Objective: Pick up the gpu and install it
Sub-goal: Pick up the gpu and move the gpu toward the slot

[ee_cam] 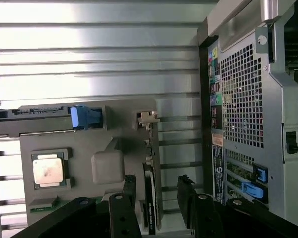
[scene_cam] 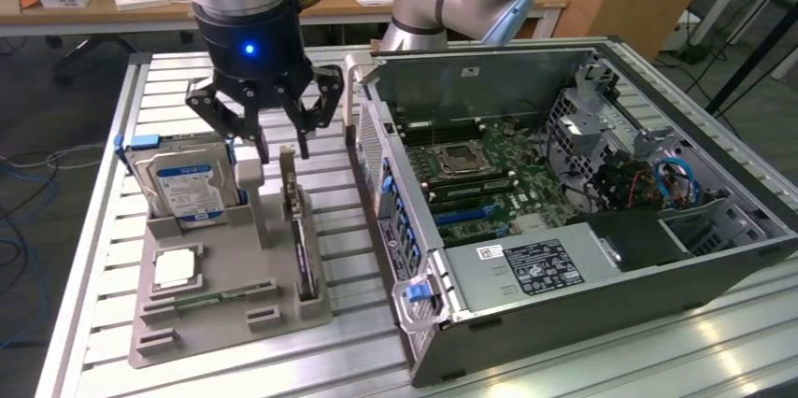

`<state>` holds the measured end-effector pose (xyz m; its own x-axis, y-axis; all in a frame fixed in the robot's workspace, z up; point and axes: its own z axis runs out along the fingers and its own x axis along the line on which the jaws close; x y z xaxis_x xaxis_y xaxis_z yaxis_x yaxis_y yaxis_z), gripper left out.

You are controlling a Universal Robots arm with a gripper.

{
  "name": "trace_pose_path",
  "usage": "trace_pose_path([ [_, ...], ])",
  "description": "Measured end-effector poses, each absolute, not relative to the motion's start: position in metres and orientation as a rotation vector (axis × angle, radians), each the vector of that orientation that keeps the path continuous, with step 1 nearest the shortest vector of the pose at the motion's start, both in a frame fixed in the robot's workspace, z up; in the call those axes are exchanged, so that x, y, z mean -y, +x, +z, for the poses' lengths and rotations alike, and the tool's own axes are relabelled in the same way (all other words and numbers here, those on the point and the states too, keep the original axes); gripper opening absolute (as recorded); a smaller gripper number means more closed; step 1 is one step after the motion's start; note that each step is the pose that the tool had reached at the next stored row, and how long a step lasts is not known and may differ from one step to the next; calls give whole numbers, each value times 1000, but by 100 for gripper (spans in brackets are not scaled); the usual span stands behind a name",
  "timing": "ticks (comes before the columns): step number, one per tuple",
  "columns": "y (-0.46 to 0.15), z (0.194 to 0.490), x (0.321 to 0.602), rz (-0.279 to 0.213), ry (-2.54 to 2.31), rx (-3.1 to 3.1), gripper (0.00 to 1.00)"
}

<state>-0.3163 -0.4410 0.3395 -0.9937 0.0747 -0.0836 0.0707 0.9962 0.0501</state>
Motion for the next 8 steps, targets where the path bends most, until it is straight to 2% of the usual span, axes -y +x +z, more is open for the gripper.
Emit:
trace_pose_path([
  [8,-316,334,473,72,111,-3054,47],
])
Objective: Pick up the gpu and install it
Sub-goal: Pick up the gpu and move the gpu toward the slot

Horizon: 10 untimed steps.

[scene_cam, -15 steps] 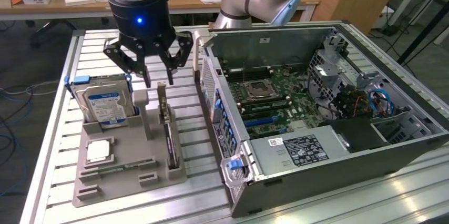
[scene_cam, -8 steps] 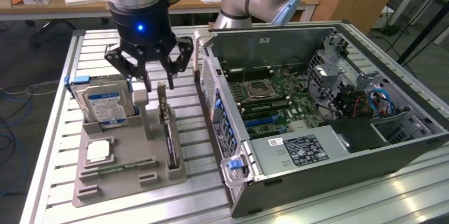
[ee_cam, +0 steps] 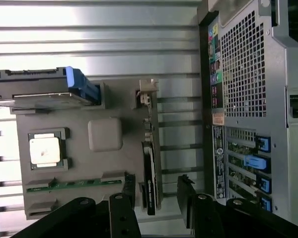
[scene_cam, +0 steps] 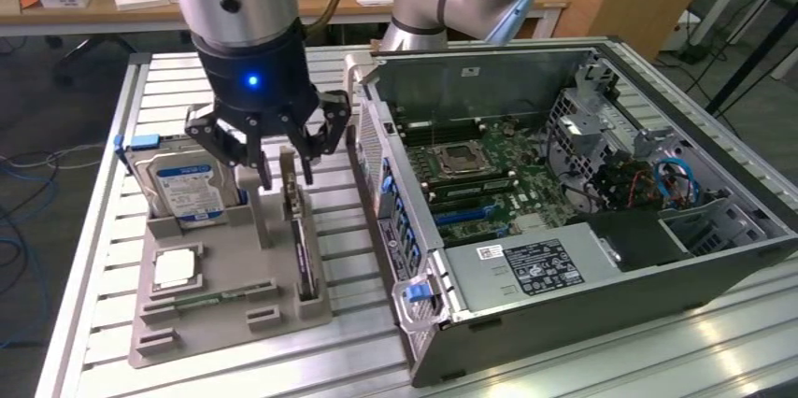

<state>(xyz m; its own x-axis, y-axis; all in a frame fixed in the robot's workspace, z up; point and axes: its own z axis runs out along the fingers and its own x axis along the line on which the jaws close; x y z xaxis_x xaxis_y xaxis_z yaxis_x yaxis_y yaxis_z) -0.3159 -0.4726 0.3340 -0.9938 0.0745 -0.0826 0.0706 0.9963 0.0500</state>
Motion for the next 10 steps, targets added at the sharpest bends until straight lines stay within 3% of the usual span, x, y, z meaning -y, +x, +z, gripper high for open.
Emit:
trace_pose_path([
  [10,-302,326,478,37,111,-3072,47],
])
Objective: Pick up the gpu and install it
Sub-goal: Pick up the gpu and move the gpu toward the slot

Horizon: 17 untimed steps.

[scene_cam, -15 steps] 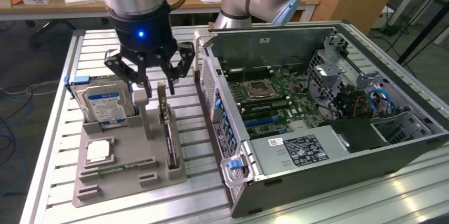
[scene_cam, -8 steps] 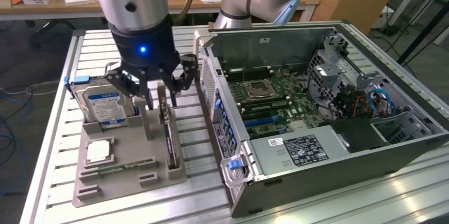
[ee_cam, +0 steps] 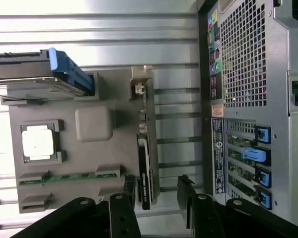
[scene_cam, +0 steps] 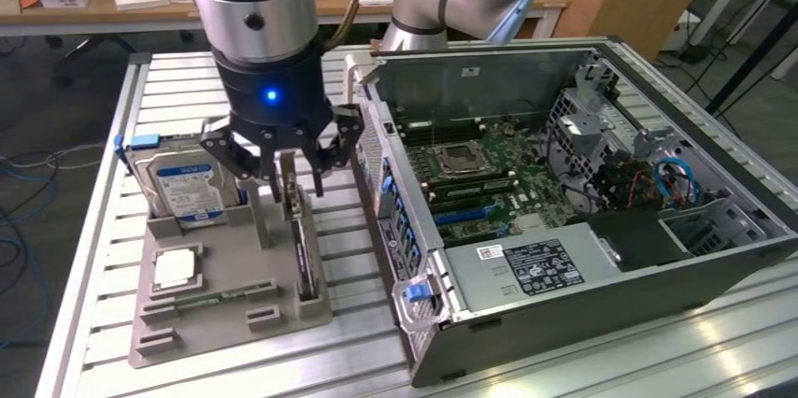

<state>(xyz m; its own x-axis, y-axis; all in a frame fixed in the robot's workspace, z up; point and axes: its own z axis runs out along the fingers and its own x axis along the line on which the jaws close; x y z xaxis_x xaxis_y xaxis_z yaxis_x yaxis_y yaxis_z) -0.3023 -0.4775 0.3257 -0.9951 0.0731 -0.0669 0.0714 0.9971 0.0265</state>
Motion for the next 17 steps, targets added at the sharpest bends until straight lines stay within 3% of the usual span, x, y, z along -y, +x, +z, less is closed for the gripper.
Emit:
trace_pose_path([
  [4,-292,323,476,14,111,-3075,47],
  [17,-293,299,486,13,111,-3075,47],
])
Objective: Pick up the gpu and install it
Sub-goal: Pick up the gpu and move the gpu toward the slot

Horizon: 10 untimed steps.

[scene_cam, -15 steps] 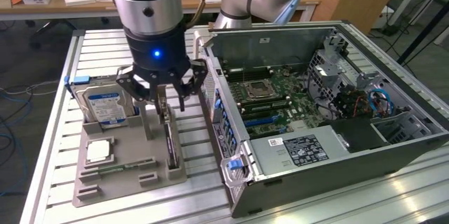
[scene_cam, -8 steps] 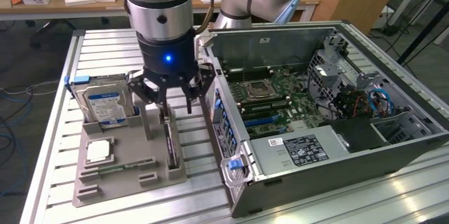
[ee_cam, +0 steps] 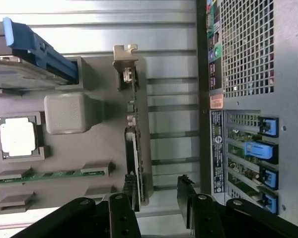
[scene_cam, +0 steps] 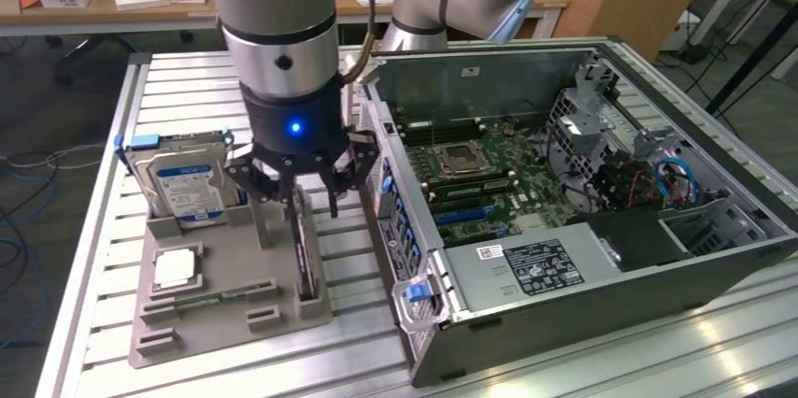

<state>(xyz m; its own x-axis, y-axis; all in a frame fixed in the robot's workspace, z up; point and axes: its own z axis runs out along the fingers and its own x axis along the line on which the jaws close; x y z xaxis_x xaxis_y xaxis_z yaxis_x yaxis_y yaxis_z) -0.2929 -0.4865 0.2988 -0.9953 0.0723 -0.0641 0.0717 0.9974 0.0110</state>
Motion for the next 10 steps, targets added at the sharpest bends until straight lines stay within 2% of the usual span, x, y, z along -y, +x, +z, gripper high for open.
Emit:
trace_pose_path([
  [6,-306,288,493,14,111,-3075,47],
  [10,-306,281,480,13,111,-3076,47],
])
